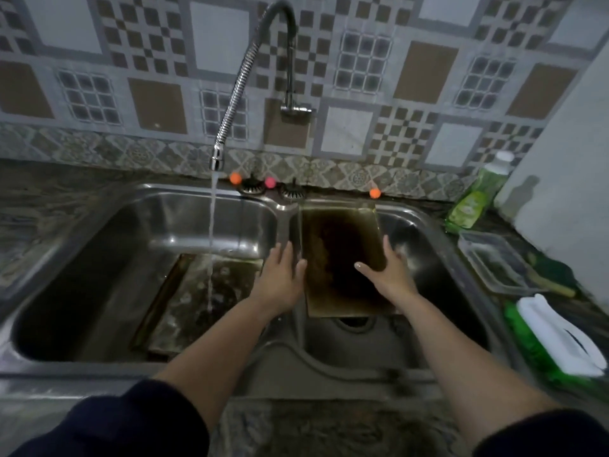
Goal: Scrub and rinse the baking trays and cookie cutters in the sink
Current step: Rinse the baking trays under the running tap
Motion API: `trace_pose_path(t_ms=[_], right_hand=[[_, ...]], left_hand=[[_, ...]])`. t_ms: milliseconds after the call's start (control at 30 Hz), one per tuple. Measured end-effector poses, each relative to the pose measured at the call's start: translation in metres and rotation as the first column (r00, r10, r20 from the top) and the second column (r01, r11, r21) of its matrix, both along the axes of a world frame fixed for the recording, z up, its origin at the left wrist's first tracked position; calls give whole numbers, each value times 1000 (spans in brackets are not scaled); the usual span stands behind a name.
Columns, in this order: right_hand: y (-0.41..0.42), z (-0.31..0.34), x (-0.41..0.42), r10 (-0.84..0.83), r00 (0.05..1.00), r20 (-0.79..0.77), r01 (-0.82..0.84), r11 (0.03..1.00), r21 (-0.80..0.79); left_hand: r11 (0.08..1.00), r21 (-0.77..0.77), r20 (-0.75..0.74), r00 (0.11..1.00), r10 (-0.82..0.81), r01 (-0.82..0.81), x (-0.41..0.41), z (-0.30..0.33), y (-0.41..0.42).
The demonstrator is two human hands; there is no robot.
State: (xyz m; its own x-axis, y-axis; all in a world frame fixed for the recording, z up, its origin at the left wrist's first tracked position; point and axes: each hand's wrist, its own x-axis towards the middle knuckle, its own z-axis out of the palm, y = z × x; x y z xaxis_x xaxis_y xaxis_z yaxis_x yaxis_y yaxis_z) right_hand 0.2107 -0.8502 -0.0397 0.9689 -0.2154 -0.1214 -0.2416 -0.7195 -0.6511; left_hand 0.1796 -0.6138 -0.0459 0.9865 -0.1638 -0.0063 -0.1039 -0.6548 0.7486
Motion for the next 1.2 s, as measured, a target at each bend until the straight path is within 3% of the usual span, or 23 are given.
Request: trace_pose_path(t_ms=[67, 133, 233, 333, 500, 667, 867, 1033, 1200], right_hand=[[-14, -19, 2, -8, 998, -69, 1, 995, -99], [-21, -36, 3, 11, 995, -100, -26, 988, -151], [-20, -62, 10, 32, 982, -187, -68, 979, -190], [-12, -84, 19, 10, 967, -255, -45, 991, -129], [-12, -104, 34, 41, 930, -366, -41, 999, 9], [-12, -121, 37, 48, 927, -371, -103, 986, -131], [-8, -103, 39, 72, 928, -367, -149, 971, -185], [23, -63, 35, 190, 944, -269, -239, 957, -163], [92, -18, 19, 294, 956, -21, -295, 948, -122]], left_hand=[[955, 285, -130, 991, -40, 76, -2, -15, -2], [884, 456, -135, 990, -50, 106, -3, -26, -4], [808, 586, -67, 997, -26, 61, -2, -31, -8], [779, 626, -37, 999, 3, 20, 2, -34, -11], [760, 649, 7, 1000, 24, -23, 5, -41, -12], [771, 635, 24, 999, 33, -41, 6, -43, -13], [798, 602, 34, 999, 22, -38, 4, -40, -13], [853, 522, -29, 1000, 0, 15, 6, -36, -11], [921, 369, -73, 992, -103, 123, 5, -37, 16]])
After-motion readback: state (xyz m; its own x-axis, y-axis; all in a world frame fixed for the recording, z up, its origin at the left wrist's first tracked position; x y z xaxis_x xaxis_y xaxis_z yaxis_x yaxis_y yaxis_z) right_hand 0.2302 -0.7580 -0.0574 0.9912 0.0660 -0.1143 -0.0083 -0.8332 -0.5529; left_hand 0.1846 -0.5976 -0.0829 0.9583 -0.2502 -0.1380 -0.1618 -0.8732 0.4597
